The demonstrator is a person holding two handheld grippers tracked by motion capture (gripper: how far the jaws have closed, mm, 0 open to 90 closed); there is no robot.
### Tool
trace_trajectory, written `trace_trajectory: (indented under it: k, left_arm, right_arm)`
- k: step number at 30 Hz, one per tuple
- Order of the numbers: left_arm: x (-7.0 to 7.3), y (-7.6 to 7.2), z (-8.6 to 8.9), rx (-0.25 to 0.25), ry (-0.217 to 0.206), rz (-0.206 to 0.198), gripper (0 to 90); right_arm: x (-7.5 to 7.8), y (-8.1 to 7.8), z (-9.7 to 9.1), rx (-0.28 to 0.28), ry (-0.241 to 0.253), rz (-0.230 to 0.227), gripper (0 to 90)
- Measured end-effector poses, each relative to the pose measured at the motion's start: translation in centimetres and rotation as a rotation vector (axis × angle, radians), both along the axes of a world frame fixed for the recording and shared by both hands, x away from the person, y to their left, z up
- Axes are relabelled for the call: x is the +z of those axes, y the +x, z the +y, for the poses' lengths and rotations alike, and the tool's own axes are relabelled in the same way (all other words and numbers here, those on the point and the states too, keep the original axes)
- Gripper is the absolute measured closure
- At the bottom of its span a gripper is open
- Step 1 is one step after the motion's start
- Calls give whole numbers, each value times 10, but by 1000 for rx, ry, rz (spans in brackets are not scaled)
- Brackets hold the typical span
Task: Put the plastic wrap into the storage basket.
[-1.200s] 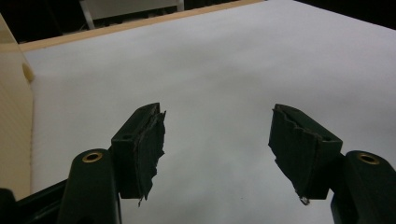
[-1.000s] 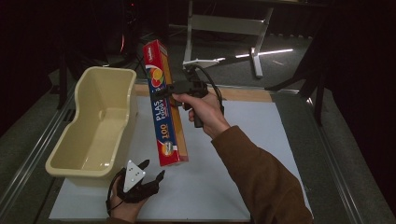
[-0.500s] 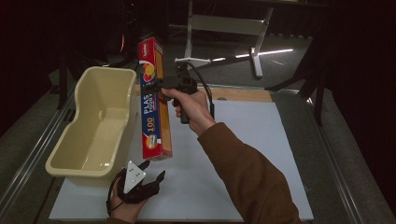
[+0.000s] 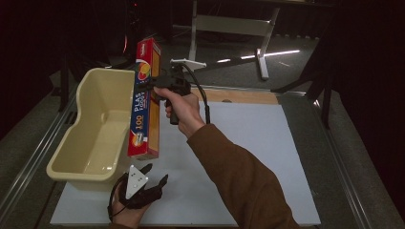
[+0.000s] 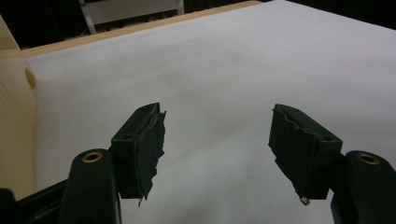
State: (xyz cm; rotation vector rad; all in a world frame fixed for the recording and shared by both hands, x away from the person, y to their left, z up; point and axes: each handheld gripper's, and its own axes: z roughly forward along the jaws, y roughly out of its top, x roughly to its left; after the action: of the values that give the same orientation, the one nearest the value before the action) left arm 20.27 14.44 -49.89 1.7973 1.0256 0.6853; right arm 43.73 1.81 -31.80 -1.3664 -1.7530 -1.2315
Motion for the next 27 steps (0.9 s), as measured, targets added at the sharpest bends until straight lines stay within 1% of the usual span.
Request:
trace_trajectory:
  k: [9,12,15,20,23,24,27]
  left_arm:
    - [0,0,0,-4,5,1,350]
    - [0,0,-1,-1,-5,0,350]
    - [0,0,-1,-3,-5,-3,350]
    - [0,0,-1,-1,-11,-3,350]
    - [0,0,-1,-3,-15,-1,350]
    - [0,0,0,-4,-11,-1,350]
    - [0,0,1,-3,-14,-4,350]
  right_arm:
    - [-4,3,7,-32,21,25,405]
    - [-6,4,10,-41,26,30,405]
    - [-8,4,13,-48,33,38,405]
    - [-12,4,20,-56,49,49,404]
    - [-14,4,25,-75,52,45,404]
    - [-16,4,27,-79,52,45,404]
    - [-20,5,33,-83,59,57,404]
